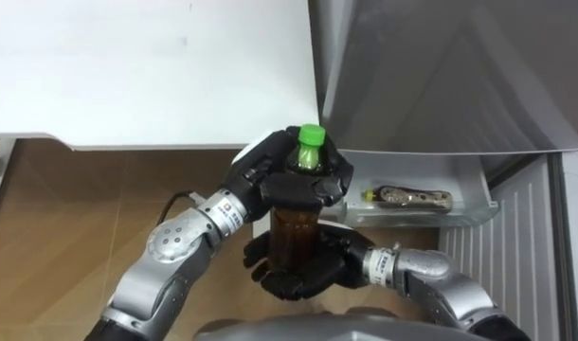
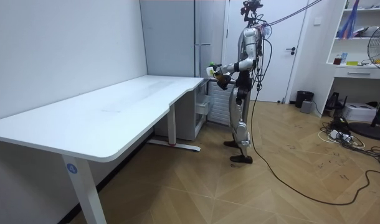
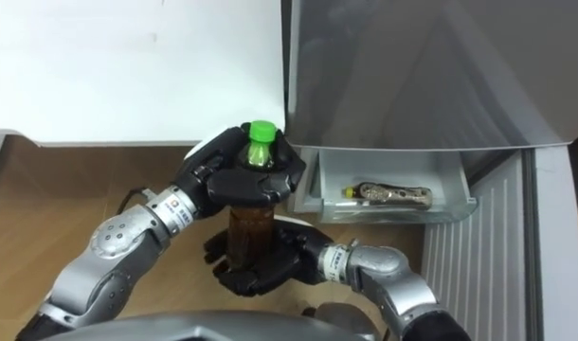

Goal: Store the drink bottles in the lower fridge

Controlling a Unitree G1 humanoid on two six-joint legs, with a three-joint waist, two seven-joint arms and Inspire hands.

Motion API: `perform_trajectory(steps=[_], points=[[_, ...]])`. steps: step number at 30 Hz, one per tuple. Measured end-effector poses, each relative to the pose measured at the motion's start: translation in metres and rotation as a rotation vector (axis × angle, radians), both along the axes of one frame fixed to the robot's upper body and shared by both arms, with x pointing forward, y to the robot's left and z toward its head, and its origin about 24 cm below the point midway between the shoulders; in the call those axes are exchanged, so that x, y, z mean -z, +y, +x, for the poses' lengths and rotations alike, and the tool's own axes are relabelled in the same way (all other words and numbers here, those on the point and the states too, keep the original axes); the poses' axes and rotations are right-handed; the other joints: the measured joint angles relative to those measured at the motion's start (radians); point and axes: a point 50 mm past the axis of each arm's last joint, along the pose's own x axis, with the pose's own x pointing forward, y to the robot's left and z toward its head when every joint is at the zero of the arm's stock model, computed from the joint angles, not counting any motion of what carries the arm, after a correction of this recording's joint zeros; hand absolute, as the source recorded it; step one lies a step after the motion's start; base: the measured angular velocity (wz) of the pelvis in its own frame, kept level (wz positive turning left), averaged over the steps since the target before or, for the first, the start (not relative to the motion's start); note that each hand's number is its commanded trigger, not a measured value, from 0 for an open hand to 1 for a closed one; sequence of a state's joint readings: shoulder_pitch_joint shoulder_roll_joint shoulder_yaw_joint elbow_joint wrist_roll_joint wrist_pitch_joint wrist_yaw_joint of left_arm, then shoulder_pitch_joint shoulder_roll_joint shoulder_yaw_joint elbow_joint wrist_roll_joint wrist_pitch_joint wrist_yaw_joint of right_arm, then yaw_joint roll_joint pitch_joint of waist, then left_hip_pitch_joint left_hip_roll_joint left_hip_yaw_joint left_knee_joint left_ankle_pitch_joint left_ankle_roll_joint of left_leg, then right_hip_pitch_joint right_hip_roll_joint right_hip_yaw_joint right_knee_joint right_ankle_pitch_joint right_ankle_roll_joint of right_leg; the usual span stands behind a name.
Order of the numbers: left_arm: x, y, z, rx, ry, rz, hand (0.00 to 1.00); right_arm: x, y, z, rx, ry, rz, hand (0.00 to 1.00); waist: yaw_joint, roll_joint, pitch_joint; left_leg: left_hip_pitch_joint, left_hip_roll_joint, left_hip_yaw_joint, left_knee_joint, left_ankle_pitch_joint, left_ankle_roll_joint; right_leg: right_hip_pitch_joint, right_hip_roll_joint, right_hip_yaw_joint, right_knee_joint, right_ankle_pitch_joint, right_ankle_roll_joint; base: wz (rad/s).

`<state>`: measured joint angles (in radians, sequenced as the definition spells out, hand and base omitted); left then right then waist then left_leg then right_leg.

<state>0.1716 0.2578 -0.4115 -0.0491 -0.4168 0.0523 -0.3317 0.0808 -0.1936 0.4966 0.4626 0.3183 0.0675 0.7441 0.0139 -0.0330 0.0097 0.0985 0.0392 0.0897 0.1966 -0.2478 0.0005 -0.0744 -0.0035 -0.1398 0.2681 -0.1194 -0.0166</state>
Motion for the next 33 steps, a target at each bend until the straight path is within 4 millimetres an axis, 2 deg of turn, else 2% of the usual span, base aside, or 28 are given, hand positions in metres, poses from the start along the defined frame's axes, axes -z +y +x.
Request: perform_trajectory(steps=[10, 11, 12, 13, 14, 24, 33], points=[[0.0003, -0.0039, -0.0019, 0.020, -0.016, 0.010, 1.00, 0.0008, 0.0006, -0.0013, -0.001, 0.003, -0.007, 1.00, 0.000, 0.008, 0.0023, -0.003, -0.001, -0.001, 0.001, 0.000, 0.000, -0.009, 0.001, 0.006, 0.008, -0.001, -0.003, -0.01], [0.0003, -0.0039, -0.0019, 0.019, -0.016, 0.010, 0.82, 0.0008, 0.0006, -0.0013, 0.000, 0.003, -0.007, 1.00, 0.000, 0.009, 0.0025, -0.003, -0.001, -0.001, 0.001, 0.000, 0.000, -0.009, 0.001, 0.006, 0.008, -0.001, -0.003, 0.00], [0.0003, -0.0039, -0.0019, 0.019, -0.016, 0.010, 0.82, 0.0008, 0.0007, -0.0013, 0.000, 0.004, -0.007, 1.00, 0.000, 0.010, 0.0025, -0.003, -0.001, -0.001, 0.000, 0.000, 0.000, -0.009, 0.001, 0.006, 0.008, -0.001, -0.003, 0.00], [0.0001, -0.0039, -0.0019, 0.018, -0.017, 0.009, 0.12, 0.0007, 0.0007, -0.0013, 0.001, 0.004, -0.005, 1.00, -0.002, 0.011, 0.0020, -0.003, -0.001, -0.001, -0.001, 0.000, 0.000, -0.010, 0.001, 0.007, 0.008, -0.001, -0.003, 0.00], [-0.0001, -0.0039, -0.0018, 0.018, -0.019, 0.008, 0.00, 0.0007, 0.0007, -0.0013, 0.002, 0.005, -0.003, 1.00, -0.002, 0.012, 0.0018, -0.003, -0.001, -0.001, -0.002, 0.000, 0.000, -0.010, 0.001, 0.007, 0.008, -0.001, -0.003, 0.00], [-0.0047, -0.0047, 0.0000, -0.013, -0.066, -0.011, 0.00, -0.0016, 0.0052, -0.0027, 0.034, 0.038, 0.071, 1.00, -0.006, 0.014, 0.0003, 0.002, -0.003, -0.004, -0.006, 0.000, 0.000, -0.010, 0.003, 0.015, 0.006, -0.002, -0.003, -0.01], [-0.0067, -0.0058, 0.0008, -0.034, -0.084, -0.018, 0.00, -0.0031, 0.0071, -0.0032, 0.047, 0.051, 0.104, 1.00, -0.005, 0.007, 0.0075, 0.003, -0.003, -0.001, -0.006, 0.000, 0.000, -0.009, 0.006, 0.024, 0.004, -0.002, -0.003, 0.00]])
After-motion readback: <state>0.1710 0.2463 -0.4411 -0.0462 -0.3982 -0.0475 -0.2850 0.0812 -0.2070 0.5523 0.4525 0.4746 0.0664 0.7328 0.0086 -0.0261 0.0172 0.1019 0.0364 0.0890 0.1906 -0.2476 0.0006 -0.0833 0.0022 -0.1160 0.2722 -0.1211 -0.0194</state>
